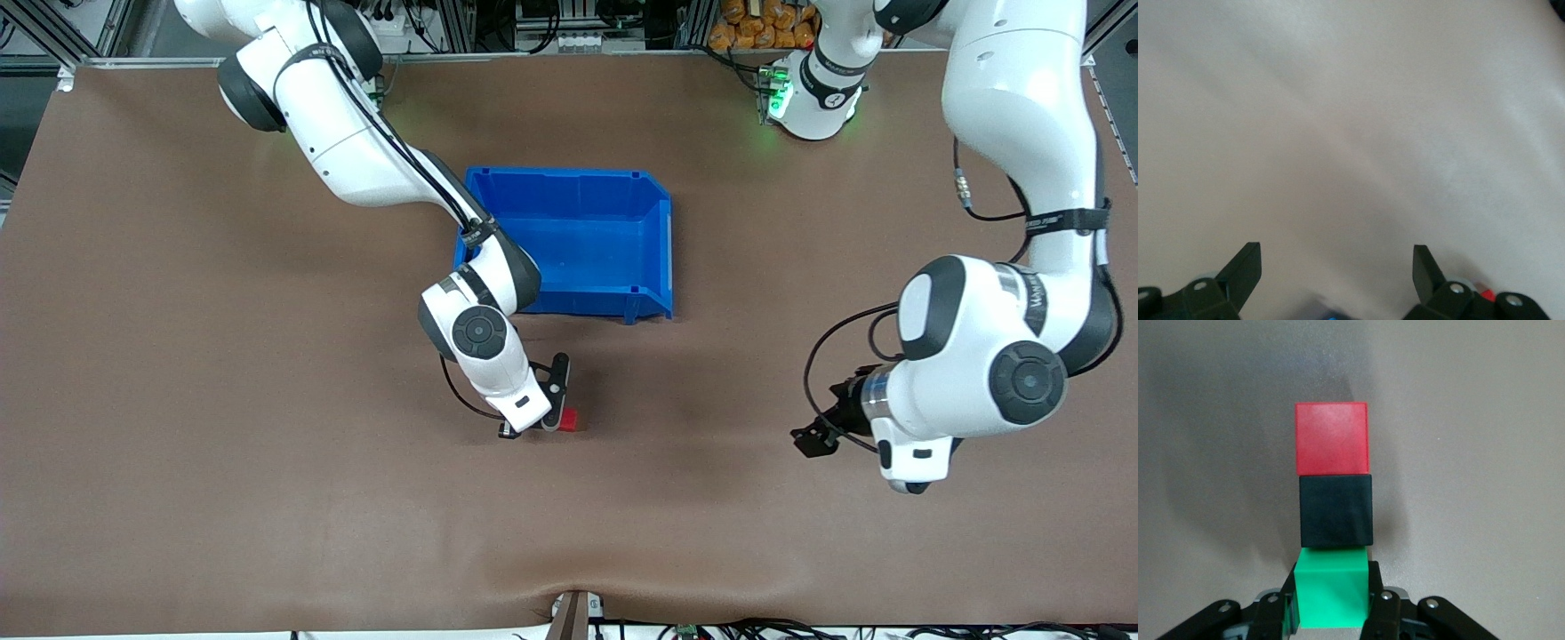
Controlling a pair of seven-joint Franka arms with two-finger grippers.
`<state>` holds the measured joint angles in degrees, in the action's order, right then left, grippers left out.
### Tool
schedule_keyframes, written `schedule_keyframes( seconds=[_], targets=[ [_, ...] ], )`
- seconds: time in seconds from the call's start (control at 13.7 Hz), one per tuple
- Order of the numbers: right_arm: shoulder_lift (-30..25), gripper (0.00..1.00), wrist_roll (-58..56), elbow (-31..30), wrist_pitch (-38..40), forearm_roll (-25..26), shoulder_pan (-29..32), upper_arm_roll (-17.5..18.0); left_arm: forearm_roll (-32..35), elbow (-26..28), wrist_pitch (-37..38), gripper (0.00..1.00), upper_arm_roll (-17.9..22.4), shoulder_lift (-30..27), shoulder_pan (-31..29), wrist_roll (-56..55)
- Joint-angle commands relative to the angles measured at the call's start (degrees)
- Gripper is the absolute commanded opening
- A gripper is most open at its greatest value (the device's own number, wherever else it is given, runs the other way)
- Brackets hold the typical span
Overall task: Attach green and red cubes to black cube
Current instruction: 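Open the left gripper and withdraw while the right gripper carries green over, then place the green cube against the black cube with the right gripper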
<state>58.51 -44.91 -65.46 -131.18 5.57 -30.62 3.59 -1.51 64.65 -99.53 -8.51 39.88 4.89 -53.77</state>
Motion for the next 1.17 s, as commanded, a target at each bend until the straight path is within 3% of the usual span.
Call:
schedule_keyframes(
  seconds=[0.0, 0.07, 0.29, 0.73, 1.09],
  targets=[
    [1.43, 0.88, 2.89, 1.57, 0.13, 0.93, -0.76, -0.16, 1.69, 2.06, 2.58, 1.00, -0.19, -3.40, -1.99, 4.72],
    [1.35, 1.00, 2.89, 1.30, 0.13, 0.93, -0.67, -0.16, 1.77, 1.98, 3.11, 1.00, -0.11, -3.66, -2.51, 6.30],
    [-0.05, 1.00, 3.33, 1.13, 0.83, 0.23, -0.06, -0.16, 2.74, 2.06, 3.20, 1.00, -0.19, -4.72, -3.66, 9.29],
    [-10.94, 1.00, 7.99, -9.24, 1.88, -0.03, 7.31, -0.16, 3.18, 1.98, 3.20, 1.00, -0.28, -8.06, -5.94, 20.09],
    [-19.81, 1.00, 7.90, -9.51, 11.01, -0.03, 15.05, -0.16, 3.10, 2.06, 3.20, 1.00, -0.54, -9.90, -6.82, 26.94]
  ],
)
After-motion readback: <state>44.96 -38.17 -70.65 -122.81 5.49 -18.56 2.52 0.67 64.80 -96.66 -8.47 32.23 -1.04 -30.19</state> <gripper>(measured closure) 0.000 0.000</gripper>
